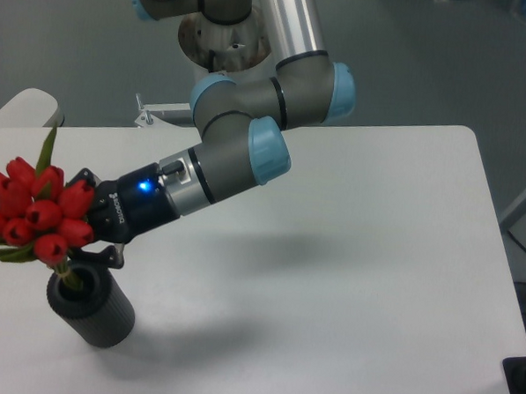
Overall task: Insert the flowers into the vase
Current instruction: 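Lower the tulip stems down into the grey vase, then open the gripper to release the tulips in the vase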
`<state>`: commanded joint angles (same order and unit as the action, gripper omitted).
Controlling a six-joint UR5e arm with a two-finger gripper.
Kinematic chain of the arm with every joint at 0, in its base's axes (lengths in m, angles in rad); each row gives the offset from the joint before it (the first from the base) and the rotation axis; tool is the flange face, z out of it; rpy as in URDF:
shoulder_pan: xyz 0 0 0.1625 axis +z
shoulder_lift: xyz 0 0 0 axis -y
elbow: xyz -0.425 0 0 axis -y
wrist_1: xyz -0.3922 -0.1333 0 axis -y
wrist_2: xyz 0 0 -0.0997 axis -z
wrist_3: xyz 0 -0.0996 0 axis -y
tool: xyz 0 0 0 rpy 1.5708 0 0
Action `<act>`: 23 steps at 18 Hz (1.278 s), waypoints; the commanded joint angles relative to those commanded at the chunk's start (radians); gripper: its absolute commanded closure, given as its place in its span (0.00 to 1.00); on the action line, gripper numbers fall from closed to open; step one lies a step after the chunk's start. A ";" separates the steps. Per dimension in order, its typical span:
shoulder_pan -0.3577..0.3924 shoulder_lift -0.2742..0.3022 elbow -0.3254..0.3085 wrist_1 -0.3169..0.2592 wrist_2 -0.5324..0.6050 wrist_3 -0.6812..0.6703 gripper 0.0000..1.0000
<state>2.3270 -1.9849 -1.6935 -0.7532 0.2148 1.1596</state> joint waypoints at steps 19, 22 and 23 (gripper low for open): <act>0.000 -0.078 -0.018 0.000 0.000 0.034 0.39; 0.000 -0.084 -0.025 0.000 0.000 0.035 0.11; 0.002 -0.089 -0.026 0.000 0.000 0.035 0.03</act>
<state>2.3286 -2.0739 -1.7196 -0.7532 0.2148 1.1950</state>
